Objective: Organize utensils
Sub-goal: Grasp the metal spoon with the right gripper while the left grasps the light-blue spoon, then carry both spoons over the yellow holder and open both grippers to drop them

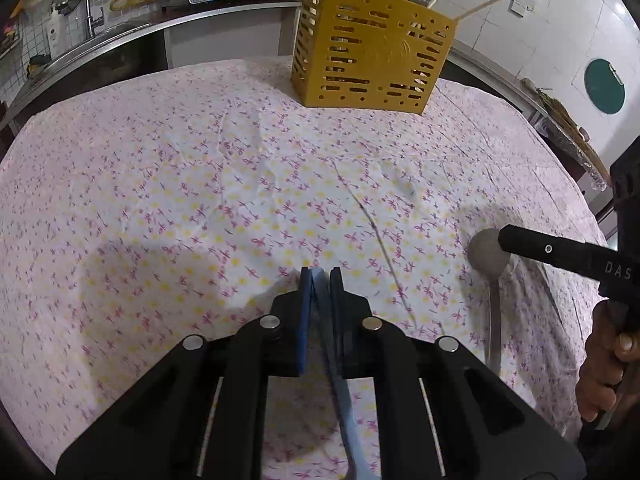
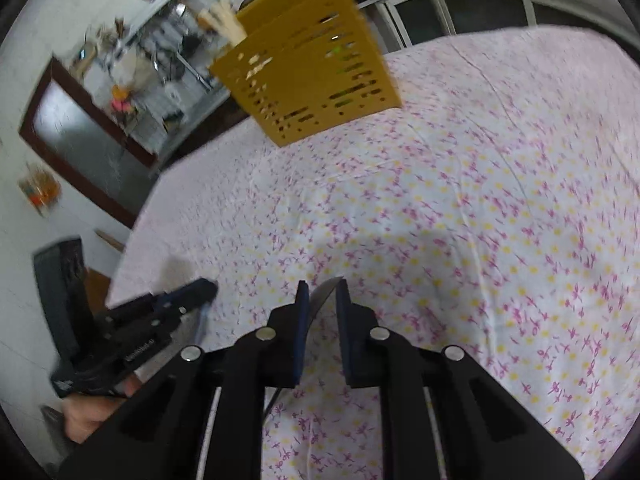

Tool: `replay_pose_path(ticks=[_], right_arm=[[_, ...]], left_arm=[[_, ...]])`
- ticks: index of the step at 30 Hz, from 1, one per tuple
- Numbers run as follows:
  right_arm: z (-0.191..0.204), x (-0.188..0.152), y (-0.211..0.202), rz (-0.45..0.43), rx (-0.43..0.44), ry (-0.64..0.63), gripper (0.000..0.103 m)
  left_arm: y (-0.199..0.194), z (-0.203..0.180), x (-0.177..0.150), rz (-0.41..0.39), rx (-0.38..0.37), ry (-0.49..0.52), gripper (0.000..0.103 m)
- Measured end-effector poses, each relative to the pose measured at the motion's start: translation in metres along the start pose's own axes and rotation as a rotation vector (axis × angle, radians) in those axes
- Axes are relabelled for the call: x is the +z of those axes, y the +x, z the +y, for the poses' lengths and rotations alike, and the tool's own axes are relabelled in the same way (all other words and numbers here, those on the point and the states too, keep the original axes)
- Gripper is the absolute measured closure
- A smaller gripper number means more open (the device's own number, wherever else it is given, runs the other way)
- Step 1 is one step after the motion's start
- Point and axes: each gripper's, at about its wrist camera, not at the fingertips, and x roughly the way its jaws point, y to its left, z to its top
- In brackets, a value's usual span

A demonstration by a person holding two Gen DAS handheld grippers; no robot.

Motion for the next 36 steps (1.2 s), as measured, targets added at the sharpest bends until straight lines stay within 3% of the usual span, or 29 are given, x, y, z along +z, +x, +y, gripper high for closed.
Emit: replay_pose_path(ticks=[7, 14, 16, 17, 19, 26, 31, 36], right_arm=[[0.031, 0.007, 0.01, 0.075, -0.173, -0.145, 0.085], [0.034, 0.005, 0.013, 0.113, -0.254, -0.213, 0.081], [0.042, 0.005, 0.01, 0.111, -0.289, -0.262, 0.083], [0.049, 0.003, 0.007, 0.092, -0.314, -0.296, 0.099], [0.063, 0.001, -0.002, 0.04, -0.36, -0.347, 0.099], [0.076, 0.004, -0.035, -0.058, -0.315, -0.348, 0.1], [0.081, 0.009, -0.062, -0.132, -0.258, -0.316, 0.1], [0.091, 0.014, -0.102, -0.288, -0.204, -0.312, 0.1]], left_arm=[[0.006, 0.005, 0.003, 0.037, -0.021, 0.033, 0.096], [0.003, 0.004, -0.001, 0.064, -0.017, 0.061, 0.097], [0.001, 0.007, -0.004, 0.07, -0.032, 0.054, 0.097], [0.0, 0.008, -0.005, 0.073, -0.038, 0.051, 0.097], [-0.003, 0.011, -0.005, 0.074, -0.046, 0.041, 0.097], [-0.039, 0.028, -0.002, 0.02, -0.082, 0.0, 0.097], [-0.077, 0.034, 0.005, -0.076, -0.123, -0.029, 0.097], [-0.122, 0.024, 0.019, -0.215, -0.092, -0.015, 0.097]])
